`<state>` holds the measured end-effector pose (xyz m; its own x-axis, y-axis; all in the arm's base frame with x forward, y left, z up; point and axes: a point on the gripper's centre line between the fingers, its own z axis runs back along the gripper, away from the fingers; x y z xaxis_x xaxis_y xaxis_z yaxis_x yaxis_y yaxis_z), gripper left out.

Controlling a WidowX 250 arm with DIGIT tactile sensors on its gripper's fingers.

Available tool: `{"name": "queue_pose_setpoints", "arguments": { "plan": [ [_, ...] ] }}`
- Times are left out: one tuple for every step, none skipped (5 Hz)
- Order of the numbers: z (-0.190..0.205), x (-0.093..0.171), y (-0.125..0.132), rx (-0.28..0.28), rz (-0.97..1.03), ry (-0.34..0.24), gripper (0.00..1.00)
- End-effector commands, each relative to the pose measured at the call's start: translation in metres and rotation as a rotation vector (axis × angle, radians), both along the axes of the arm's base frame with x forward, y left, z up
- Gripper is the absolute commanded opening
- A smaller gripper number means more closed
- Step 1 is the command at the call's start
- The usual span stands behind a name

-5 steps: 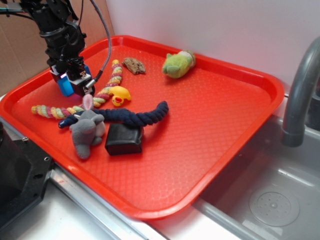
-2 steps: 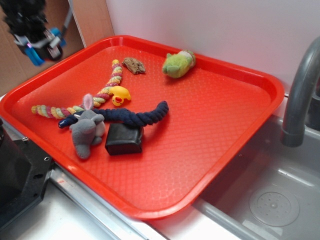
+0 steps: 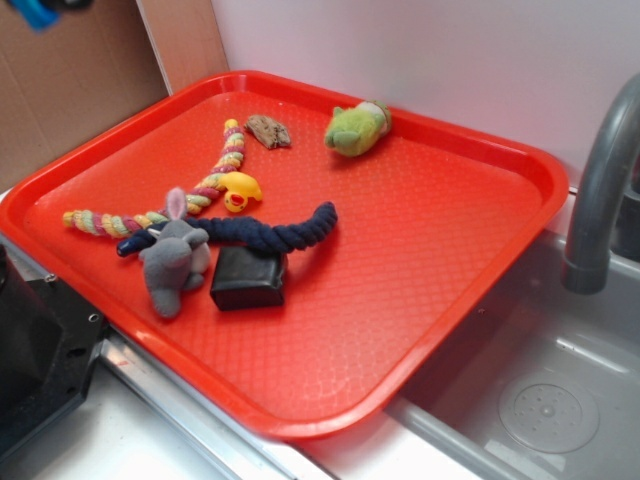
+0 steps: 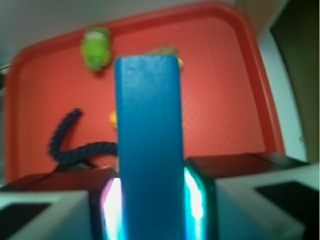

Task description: Grab the blue block.

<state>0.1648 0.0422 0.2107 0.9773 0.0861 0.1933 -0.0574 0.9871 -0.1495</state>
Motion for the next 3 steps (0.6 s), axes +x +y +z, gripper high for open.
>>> {"name": "queue_pose_setpoints", "arguments": {
  "plan": [
    [-0.008, 0.027, -0.029, 0.14, -0.106, 0.048, 0.0],
    [-0.022, 0.034, -0.032, 0.13, -0.126, 0.095, 0.0],
    [-0.026, 0.036, -0.033, 0.118, -0.13, 0.103, 0.0]
  ]
}}
